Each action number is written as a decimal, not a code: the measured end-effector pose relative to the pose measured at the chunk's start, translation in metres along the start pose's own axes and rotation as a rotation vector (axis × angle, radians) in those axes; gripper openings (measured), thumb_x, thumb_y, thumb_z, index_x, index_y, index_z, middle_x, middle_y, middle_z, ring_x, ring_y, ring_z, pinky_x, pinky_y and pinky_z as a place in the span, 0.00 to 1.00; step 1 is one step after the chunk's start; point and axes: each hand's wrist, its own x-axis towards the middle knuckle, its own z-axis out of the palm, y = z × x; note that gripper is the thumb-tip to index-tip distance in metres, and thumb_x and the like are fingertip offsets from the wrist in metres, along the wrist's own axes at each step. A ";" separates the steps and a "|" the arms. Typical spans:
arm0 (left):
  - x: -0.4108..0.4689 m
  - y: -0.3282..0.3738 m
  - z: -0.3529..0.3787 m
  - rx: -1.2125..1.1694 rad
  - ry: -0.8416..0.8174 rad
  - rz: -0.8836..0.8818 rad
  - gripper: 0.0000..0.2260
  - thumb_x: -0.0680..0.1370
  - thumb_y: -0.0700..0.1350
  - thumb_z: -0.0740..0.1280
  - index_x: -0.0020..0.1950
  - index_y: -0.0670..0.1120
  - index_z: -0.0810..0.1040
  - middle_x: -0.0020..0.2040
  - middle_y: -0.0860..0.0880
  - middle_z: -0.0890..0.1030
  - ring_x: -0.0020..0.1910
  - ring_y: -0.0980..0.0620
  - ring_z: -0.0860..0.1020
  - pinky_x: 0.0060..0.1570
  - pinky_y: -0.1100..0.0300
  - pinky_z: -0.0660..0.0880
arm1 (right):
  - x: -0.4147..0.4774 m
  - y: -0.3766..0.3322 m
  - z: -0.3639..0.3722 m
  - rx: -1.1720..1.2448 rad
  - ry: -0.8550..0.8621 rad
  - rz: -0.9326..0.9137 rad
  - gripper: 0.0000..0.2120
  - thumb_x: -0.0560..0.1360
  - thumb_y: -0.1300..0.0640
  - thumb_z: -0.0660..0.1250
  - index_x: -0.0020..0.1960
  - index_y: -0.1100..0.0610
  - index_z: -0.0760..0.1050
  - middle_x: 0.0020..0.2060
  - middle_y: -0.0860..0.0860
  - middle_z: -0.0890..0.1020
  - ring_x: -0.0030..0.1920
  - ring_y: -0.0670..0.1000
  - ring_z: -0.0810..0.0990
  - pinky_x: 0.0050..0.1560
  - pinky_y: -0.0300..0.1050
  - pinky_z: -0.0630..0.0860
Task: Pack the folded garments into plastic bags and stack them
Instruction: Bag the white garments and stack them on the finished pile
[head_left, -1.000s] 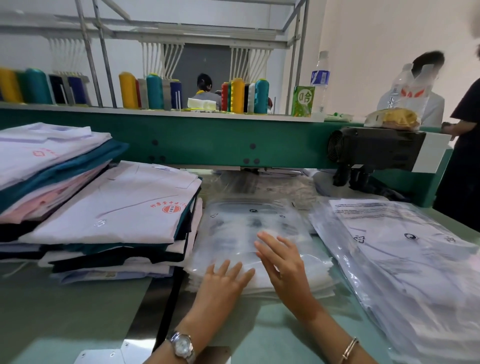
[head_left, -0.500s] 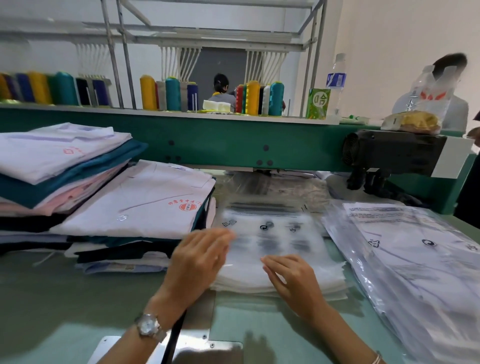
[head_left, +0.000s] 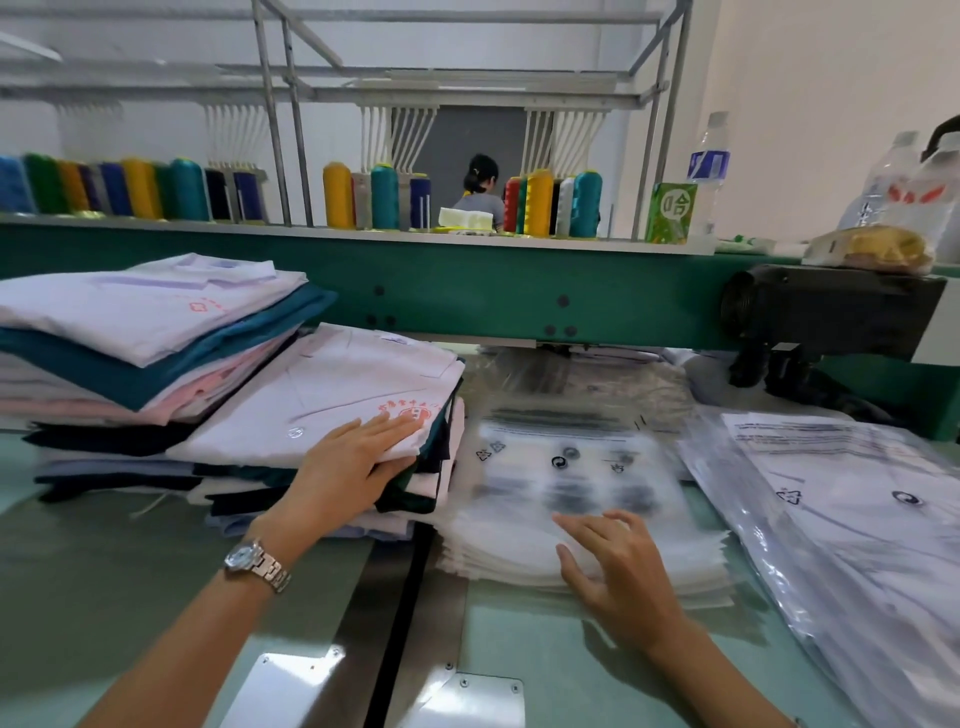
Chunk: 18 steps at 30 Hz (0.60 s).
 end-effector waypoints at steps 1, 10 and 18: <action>0.000 0.002 -0.002 -0.016 -0.024 -0.013 0.22 0.83 0.53 0.59 0.77 0.57 0.63 0.75 0.61 0.62 0.76 0.60 0.57 0.75 0.61 0.53 | 0.000 -0.001 -0.002 0.008 0.000 0.004 0.17 0.74 0.50 0.66 0.61 0.52 0.80 0.48 0.45 0.84 0.45 0.46 0.82 0.57 0.44 0.69; 0.015 0.010 -0.012 -0.425 0.088 -0.383 0.21 0.84 0.54 0.52 0.53 0.41 0.78 0.49 0.43 0.82 0.51 0.43 0.78 0.55 0.46 0.72 | 0.003 -0.010 -0.011 0.040 -0.005 0.020 0.24 0.74 0.51 0.62 0.68 0.55 0.73 0.56 0.47 0.82 0.49 0.45 0.81 0.58 0.45 0.68; 0.035 0.020 -0.030 -0.518 0.350 -0.463 0.21 0.84 0.53 0.54 0.33 0.45 0.64 0.29 0.50 0.68 0.31 0.48 0.67 0.35 0.53 0.63 | 0.005 -0.010 -0.008 0.054 0.016 0.051 0.23 0.74 0.52 0.60 0.68 0.55 0.74 0.58 0.47 0.81 0.54 0.45 0.80 0.57 0.47 0.69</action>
